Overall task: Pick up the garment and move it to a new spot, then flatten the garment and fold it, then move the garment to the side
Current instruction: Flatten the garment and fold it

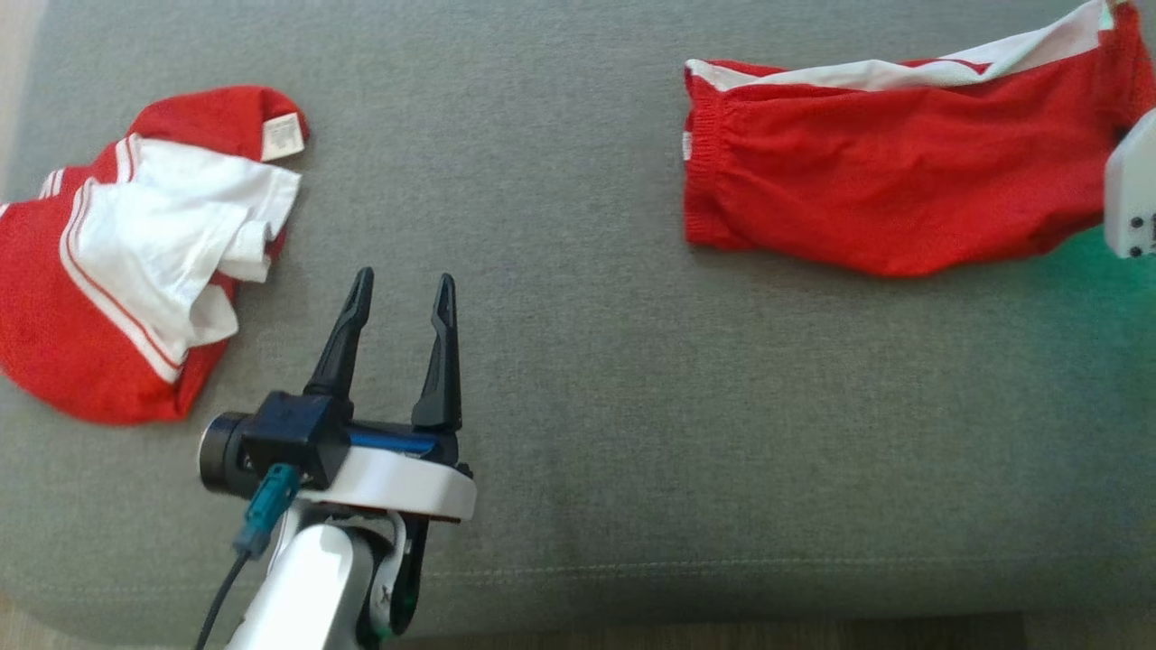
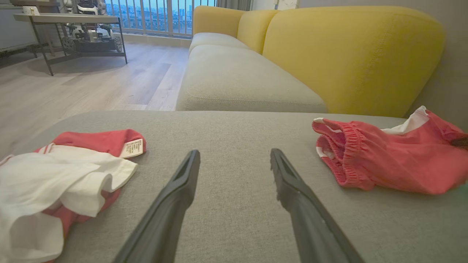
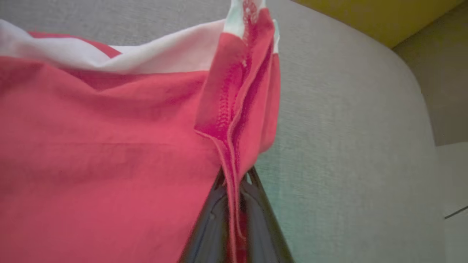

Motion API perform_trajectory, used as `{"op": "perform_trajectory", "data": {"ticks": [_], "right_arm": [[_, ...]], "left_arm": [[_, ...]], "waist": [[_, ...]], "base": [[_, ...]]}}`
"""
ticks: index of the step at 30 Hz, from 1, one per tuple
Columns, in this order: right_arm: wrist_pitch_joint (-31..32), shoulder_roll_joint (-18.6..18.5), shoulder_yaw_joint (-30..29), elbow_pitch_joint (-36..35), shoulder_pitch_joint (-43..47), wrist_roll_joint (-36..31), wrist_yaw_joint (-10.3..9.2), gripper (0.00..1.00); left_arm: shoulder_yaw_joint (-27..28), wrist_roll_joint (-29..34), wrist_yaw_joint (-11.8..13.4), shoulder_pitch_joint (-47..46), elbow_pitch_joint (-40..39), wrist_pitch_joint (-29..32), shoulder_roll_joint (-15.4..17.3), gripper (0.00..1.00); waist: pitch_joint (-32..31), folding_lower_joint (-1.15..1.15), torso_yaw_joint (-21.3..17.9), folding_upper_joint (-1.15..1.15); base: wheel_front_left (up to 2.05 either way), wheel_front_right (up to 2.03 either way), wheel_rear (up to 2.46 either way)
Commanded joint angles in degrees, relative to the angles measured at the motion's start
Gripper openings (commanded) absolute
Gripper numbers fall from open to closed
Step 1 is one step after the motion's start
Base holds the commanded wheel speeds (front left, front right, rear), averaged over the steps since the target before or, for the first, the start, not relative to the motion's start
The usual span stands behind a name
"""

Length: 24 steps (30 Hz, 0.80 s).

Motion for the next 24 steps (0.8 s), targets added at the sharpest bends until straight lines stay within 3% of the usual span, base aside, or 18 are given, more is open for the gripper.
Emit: {"op": "perform_trajectory", "data": {"ticks": [1,5,10,16,24], "right_arm": [[-0.1,-0.5,0.3,-2.2,-1.2,-0.3,-0.03,0.00],[0.4,1.5,-0.2,-4.2,-1.6,-0.9,-0.03,0.00],[1.1,6.7,1.3,-8.3,-1.7,0.8,-0.03,0.00],[4.0,12.4,6.8,-15.8,-0.6,4.8,-0.03,0.00],[8.8,16.9,12.7,-21.8,1.8,9.8,-0.03,0.00]], "left_arm": [[1.7,-0.1,0.3,-0.6,-2.1,0.2,0.8,1.00],[1.4,-0.3,0.5,-0.6,-1.9,0.5,0.7,1.00],[1.2,-0.6,0.7,-0.3,-1.4,1.1,0.8,1.00],[0.5,-0.9,0.8,-0.2,-0.9,1.5,0.7,1.00],[-0.4,-1.6,0.6,0.2,-0.3,1.5,0.3,1.00]], "waist": [[-0.3,0.00,-0.3,0.00],[-0.8,0.00,-1.0,0.00],[-1.9,0.00,-1.8,0.00],[-3.7,0.00,-1.8,0.00],[-4.9,0.00,0.3,0.00]], "base": [[0.00,0.00,0.00],[0.00,0.00,0.00],[0.00,0.00,0.00],[0.00,0.00,0.00],[0.00,0.00,0.00]]}}
